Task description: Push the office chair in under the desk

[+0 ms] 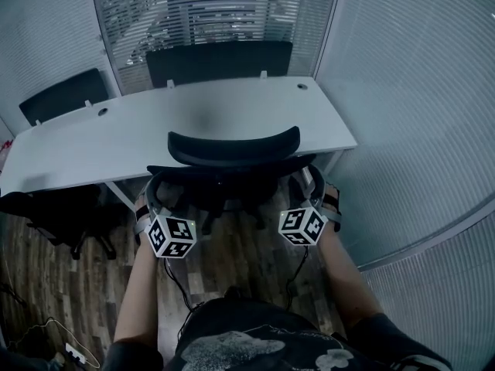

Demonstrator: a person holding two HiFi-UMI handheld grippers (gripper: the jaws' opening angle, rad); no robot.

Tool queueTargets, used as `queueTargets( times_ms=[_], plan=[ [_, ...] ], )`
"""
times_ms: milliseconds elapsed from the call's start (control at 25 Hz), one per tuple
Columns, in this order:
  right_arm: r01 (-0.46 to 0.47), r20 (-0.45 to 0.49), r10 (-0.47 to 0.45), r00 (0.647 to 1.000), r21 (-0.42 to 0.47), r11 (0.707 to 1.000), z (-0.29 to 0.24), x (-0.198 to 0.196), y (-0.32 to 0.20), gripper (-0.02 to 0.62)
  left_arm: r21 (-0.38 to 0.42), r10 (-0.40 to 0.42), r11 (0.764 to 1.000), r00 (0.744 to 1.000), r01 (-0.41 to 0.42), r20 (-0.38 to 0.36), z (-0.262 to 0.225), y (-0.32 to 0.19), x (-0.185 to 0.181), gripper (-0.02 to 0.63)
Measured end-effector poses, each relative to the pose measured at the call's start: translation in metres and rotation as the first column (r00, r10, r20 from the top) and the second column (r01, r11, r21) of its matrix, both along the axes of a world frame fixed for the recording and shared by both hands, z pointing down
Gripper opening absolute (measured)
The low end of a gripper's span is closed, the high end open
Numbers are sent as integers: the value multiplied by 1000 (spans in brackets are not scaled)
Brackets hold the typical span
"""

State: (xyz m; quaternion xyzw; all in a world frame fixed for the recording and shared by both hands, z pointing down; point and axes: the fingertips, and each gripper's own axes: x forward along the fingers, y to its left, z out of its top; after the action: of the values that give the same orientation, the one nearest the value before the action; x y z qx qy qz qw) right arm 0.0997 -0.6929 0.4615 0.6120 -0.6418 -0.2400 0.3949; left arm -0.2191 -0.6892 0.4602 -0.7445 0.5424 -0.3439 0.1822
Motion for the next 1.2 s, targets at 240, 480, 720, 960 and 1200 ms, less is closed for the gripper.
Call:
queueTargets(
  times_ms=[240,480,720,960,1200],
  plan=[
    [71,36,-72,997,43,997,-13,0,31,259,72,-35,997,999,34,14,-20,36,10,327],
    [119,100,-126,987,74,990,-24,1,73,258,75,-67,995,997,70,-45,-33,87,20,325],
    [180,162,-192,968,85,980,-34,-2,120,251,88,-110,989,989,120,-103,-44,147,31,240],
    [219,146,-232,962,97,971,-31,3,168,188,-32,-123,992,967,119,-223,-25,203,51,168],
    [231,232,-256,938,128,964,-41,10,210,66,-40,-178,984,931,174,-319,-35,248,61,73]
  ],
)
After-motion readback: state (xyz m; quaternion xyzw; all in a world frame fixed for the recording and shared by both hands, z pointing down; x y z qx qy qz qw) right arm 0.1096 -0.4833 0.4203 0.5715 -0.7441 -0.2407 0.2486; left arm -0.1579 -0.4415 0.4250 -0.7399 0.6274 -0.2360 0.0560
